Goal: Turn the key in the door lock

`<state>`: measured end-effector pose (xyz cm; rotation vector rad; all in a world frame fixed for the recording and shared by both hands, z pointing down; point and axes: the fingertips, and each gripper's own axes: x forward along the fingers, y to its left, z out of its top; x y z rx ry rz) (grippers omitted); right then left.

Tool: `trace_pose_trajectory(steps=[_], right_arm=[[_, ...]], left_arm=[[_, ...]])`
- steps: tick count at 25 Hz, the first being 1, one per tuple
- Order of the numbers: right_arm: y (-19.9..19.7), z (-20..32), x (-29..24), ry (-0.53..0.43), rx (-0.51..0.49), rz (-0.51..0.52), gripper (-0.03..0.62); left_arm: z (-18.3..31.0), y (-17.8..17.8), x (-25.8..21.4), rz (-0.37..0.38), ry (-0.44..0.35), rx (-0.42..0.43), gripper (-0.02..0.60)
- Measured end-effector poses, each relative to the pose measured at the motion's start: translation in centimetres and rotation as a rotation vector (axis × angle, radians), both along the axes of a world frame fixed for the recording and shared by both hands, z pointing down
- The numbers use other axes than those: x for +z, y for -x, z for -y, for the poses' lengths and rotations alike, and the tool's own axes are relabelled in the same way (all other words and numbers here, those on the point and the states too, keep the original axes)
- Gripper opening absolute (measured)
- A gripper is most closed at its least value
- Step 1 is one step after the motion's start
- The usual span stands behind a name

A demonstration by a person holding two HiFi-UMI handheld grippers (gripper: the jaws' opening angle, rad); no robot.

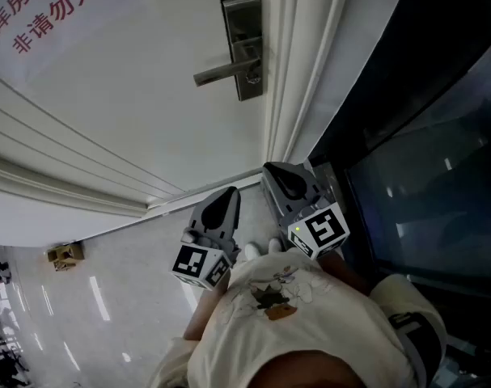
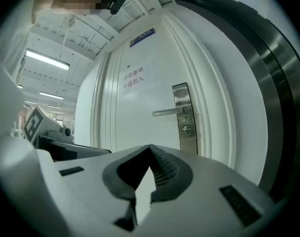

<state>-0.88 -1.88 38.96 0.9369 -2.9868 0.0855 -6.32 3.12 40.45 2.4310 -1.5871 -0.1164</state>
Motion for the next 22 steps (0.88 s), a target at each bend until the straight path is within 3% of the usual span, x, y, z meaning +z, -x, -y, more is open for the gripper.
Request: trace_pose_trajectory(steps=[16, 22], right_arm=[[-3.3, -1.1, -0.1, 0.0, 0.03, -0.01, 0.006], [-3.8, -1.0, 0.5, -0.048, 0.013, -0.098, 0.011]], left_arm=[[0.4, -3.6, 0.6, -0.012, 0.025, 0.086, 0.003], [0.6, -4.7, 0.5, -0.023, 0.035, 0.074, 0.003]])
